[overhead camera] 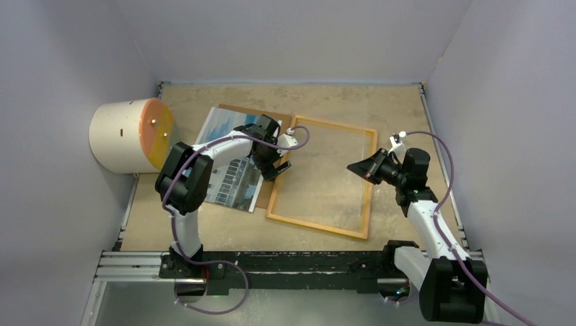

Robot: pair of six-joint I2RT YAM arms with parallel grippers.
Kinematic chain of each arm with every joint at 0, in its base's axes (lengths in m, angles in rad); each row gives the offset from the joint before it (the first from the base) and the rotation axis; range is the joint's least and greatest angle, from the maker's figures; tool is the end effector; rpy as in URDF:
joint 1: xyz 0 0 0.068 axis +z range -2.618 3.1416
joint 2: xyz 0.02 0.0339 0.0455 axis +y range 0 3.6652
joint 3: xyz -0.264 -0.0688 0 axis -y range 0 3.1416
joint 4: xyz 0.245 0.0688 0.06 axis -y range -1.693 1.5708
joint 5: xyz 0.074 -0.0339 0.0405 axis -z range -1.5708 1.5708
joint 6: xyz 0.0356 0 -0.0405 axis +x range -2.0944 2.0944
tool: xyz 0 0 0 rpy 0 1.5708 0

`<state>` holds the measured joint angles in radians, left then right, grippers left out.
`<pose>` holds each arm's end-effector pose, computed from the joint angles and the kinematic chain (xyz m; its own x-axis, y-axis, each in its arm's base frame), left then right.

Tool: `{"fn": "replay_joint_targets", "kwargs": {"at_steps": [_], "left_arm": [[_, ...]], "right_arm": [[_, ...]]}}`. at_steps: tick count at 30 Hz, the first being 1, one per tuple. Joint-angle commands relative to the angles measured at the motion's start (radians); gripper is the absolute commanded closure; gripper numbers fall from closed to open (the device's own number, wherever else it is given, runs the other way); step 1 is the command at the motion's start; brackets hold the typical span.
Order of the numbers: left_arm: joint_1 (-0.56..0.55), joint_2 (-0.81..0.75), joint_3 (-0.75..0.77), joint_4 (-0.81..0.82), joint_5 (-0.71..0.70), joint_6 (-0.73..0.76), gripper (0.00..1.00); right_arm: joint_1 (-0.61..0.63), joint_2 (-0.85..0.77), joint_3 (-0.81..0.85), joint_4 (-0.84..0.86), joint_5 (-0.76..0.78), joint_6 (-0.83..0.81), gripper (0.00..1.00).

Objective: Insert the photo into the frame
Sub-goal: Place the photo frame item in the photo frame.

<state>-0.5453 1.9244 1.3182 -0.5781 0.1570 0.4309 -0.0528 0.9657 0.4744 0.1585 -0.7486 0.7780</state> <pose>0.3289 -0.2061 0.1698 -0.4845 0.7765 -0.4030 0.8420 0.5388 0.0259 0.2097 0.0132 0.2352 -0.6561 0.5496 -0.5172 -0.2011 0.5332 0.8217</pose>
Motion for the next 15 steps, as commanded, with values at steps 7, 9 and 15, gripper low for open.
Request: {"fn": "replay_joint_targets", "kwargs": {"at_steps": [7, 9, 15], "left_arm": [[-0.003, -0.011, -0.007, 0.012, 0.068, 0.019, 0.00], [-0.003, -0.016, -0.003, 0.010, 0.085, 0.016, 0.00], [-0.004, -0.021, 0.010, 0.001, 0.107, 0.017, 0.00]], "right_arm": [[0.014, -0.006, 0.010, -0.011, 0.000, 0.104, 1.00], [0.014, 0.002, 0.008, -0.040, 0.017, 0.121, 1.00], [0.014, 0.040, 0.016, -0.098, 0.031, 0.128, 1.00]]}}
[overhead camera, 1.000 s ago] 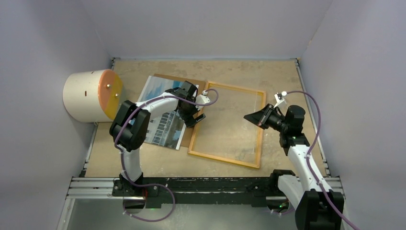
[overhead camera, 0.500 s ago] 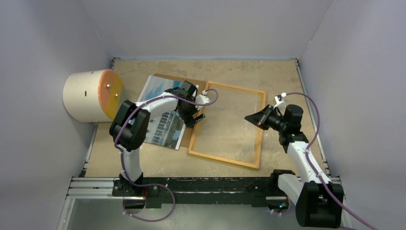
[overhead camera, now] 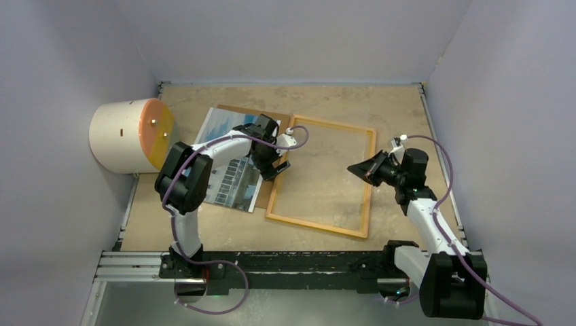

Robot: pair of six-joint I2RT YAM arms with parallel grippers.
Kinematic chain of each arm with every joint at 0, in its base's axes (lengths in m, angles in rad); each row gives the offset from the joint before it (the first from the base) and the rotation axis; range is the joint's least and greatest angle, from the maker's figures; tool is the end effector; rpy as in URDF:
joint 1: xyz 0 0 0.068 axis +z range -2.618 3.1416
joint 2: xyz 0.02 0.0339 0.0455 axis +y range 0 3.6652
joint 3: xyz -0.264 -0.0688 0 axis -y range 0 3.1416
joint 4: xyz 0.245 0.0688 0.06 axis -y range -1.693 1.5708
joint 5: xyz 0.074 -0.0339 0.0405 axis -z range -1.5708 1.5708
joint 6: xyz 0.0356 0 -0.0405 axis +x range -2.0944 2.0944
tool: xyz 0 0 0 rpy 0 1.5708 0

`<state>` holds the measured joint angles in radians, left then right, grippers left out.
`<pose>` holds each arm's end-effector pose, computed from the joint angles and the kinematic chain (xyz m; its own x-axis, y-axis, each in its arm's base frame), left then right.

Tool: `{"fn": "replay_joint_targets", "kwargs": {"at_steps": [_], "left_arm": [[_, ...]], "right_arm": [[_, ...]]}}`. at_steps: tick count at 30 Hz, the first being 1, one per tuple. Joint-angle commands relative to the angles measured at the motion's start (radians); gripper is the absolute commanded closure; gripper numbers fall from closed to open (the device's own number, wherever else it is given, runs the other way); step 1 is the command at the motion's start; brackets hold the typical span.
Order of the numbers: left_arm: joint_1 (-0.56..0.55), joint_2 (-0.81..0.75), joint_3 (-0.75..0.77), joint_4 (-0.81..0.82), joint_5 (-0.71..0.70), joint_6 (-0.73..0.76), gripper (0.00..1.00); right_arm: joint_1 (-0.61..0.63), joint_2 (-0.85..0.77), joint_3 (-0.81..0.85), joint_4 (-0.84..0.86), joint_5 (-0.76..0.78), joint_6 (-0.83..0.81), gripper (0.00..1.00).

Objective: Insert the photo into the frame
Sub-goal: Place the photo frame item in the photo frame.

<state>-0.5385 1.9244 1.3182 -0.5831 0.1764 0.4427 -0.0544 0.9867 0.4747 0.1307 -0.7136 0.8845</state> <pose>0.3295 -0.2041 0.1697 -0.4796 0.7778 -0.4062 0.8482 0.5295 0.0123 0.2120 0.0118 0.2285 -0.6730 0.6224 -0.3997 -0.0709 0.4836 0.8724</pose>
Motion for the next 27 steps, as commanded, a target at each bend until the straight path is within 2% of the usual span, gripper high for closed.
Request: {"fn": "replay_joint_targets", "kwargs": {"at_steps": [1, 10, 17, 27], "left_arm": [[-0.011, -0.022, 0.008, 0.004, 0.088, 0.009, 0.00], [-0.010, -0.032, -0.019, 0.017, 0.100, 0.013, 0.00], [-0.010, -0.039, -0.027, 0.021, 0.098, 0.010, 0.00], [-0.010, -0.041, -0.039, 0.025, 0.094, 0.011, 0.00]], "right_arm": [[0.016, 0.015, 0.018, -0.069, -0.003, 0.022, 1.00], [0.016, 0.001, 0.037, -0.128, 0.003, 0.029, 1.00], [0.016, -0.008, 0.011, -0.238, 0.052, 0.018, 1.00], [0.016, 0.026, -0.033, -0.193, 0.074, 0.038, 1.00]]}}
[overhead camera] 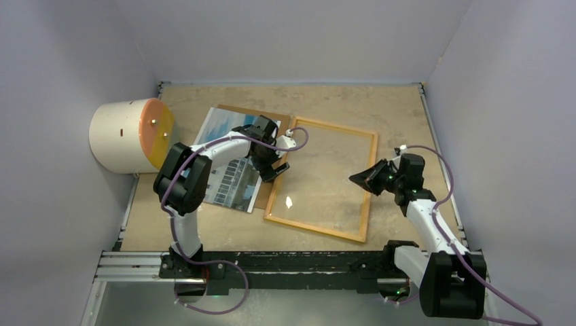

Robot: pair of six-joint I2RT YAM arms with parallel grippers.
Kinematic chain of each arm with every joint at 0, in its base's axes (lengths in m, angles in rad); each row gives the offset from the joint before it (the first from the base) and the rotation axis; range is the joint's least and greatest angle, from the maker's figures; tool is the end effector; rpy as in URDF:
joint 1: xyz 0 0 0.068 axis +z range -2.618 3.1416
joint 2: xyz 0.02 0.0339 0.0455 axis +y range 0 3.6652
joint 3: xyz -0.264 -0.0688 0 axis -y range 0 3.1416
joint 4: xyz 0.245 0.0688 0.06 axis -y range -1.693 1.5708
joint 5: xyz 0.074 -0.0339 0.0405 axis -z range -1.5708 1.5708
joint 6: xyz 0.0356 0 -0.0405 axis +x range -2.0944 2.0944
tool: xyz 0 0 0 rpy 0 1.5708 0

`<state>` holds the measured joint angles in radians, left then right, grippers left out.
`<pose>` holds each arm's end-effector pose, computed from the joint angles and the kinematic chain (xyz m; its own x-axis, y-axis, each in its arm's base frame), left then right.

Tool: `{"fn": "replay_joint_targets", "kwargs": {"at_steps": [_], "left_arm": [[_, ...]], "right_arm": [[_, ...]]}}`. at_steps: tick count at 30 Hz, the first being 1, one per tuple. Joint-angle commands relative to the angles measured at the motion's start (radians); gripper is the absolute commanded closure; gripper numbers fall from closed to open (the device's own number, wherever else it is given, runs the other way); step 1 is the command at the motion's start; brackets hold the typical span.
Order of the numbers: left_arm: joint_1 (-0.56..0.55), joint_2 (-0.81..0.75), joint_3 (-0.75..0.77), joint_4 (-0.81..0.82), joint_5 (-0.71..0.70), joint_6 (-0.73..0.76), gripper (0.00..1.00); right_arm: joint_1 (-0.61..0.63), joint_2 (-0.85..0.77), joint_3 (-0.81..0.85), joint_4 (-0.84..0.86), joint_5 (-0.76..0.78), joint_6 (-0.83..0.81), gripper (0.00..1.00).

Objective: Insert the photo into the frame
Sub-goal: Place the photo frame item in the photo frame.

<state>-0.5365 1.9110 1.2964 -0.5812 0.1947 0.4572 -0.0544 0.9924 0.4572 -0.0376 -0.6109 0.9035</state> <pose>0.3255 -0.2016 0.1688 -0.4694 0.7830 -0.4081 0.8577 0.5142 0.0001 0.2045 0.0093 0.2053 -0.6780 0.6813 -0.2759 0.1548 0.4993 0.8525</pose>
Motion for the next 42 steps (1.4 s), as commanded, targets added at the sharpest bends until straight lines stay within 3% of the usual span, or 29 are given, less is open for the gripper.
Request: {"fn": "replay_joint_targets", "kwargs": {"at_steps": [1, 9, 29, 38, 42], "left_arm": [[-0.013, -0.029, -0.017, 0.024, 0.075, -0.005, 0.00], [-0.012, -0.029, -0.022, 0.021, 0.085, -0.002, 0.00], [-0.015, -0.017, -0.022, 0.022, 0.132, -0.017, 0.00], [-0.015, -0.020, -0.026, 0.025, 0.130, -0.015, 0.00], [-0.014, -0.026, -0.030, 0.029, 0.130, -0.016, 0.00]], "right_arm": [[0.015, 0.023, -0.018, -0.031, -0.019, 0.018, 1.00], [0.014, 0.058, -0.033, -0.063, 0.079, -0.026, 1.00], [0.017, -0.027, -0.011, 0.213, -0.138, 0.163, 1.00], [0.046, -0.044, 0.009, 0.235, -0.125, 0.197, 1.00], [0.117, -0.036, 0.024, 0.264, -0.091, 0.215, 1.00]]}}
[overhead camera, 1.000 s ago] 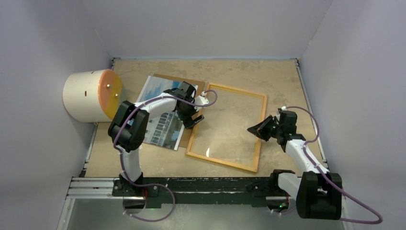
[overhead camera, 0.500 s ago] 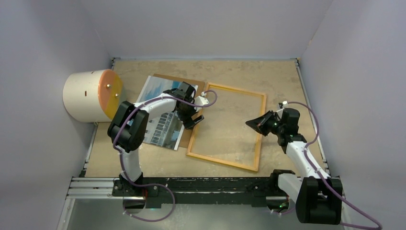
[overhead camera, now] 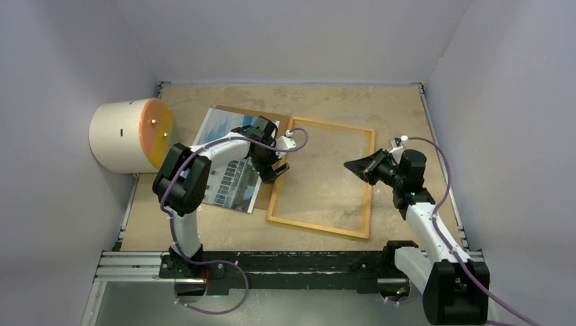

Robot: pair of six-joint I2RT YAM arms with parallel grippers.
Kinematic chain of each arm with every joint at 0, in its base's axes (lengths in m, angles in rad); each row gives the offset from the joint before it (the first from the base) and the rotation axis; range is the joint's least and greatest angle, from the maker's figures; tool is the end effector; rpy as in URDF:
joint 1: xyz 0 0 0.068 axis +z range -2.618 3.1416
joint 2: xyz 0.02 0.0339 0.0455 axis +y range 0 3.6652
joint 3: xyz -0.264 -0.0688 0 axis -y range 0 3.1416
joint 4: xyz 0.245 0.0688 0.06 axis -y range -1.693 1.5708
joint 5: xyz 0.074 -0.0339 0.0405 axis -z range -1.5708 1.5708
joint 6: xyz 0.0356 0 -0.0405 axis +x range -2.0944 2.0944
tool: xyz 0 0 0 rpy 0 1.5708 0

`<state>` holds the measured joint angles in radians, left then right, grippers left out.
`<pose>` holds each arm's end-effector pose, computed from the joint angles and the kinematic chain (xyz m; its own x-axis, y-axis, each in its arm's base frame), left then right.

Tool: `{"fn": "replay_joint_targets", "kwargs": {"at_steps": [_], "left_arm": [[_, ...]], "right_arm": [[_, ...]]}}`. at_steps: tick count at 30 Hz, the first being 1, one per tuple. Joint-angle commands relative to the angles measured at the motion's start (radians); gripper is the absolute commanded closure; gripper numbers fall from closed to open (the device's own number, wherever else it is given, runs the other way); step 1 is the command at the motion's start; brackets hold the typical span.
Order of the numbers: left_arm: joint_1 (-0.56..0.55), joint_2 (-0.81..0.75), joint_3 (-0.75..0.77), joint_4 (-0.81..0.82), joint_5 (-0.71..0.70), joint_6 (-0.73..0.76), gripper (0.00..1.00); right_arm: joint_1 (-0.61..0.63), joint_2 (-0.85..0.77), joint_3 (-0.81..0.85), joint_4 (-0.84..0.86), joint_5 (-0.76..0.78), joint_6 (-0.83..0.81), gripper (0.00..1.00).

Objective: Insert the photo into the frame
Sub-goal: Place the photo frame item in the photo frame.

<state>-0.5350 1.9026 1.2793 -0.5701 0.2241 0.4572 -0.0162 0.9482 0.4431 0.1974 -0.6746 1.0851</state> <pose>0.3229 -0.2006 0.1677 -0.4671 0.7771 -0.4218 0.8623 0.5059 -0.0227 0.2068 0.0189 0.2311 -0.6565 0.7014 -0.2776 -0.0041 0.3647 0.9311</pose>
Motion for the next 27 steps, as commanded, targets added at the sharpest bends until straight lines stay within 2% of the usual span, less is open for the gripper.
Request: {"fn": "replay_joint_targets", "kwargs": {"at_steps": [1, 7, 10, 14, 17, 21, 27], "left_arm": [[-0.017, -0.018, -0.014, 0.017, 0.101, -0.015, 0.00], [-0.016, -0.024, -0.023, 0.022, 0.093, -0.011, 0.00], [-0.017, -0.028, -0.028, 0.026, 0.082, -0.008, 0.00], [-0.015, -0.036, -0.036, 0.030, 0.075, -0.006, 0.00], [-0.016, -0.039, -0.040, 0.033, 0.073, -0.004, 0.00], [-0.015, -0.043, -0.040, 0.032, 0.065, 0.000, 0.00], [-0.012, -0.047, -0.043, 0.036, 0.057, 0.005, 0.00]], "right_arm": [[0.091, 0.013, 0.044, 0.031, -0.021, 0.033, 1.00], [0.105, 0.019, 0.064, 0.020, -0.014, 0.005, 1.00], [0.105, 0.023, 0.090, -0.068, -0.016, -0.080, 1.00], [0.104, 0.026, 0.110, -0.163, 0.032, -0.188, 0.90], [0.103, 0.046, 0.106, -0.163, 0.035, -0.222, 0.83], [0.102, 0.093, 0.151, -0.254, 0.061, -0.317, 0.66], [0.102, 0.109, 0.164, -0.319, 0.117, -0.371, 0.29]]}}
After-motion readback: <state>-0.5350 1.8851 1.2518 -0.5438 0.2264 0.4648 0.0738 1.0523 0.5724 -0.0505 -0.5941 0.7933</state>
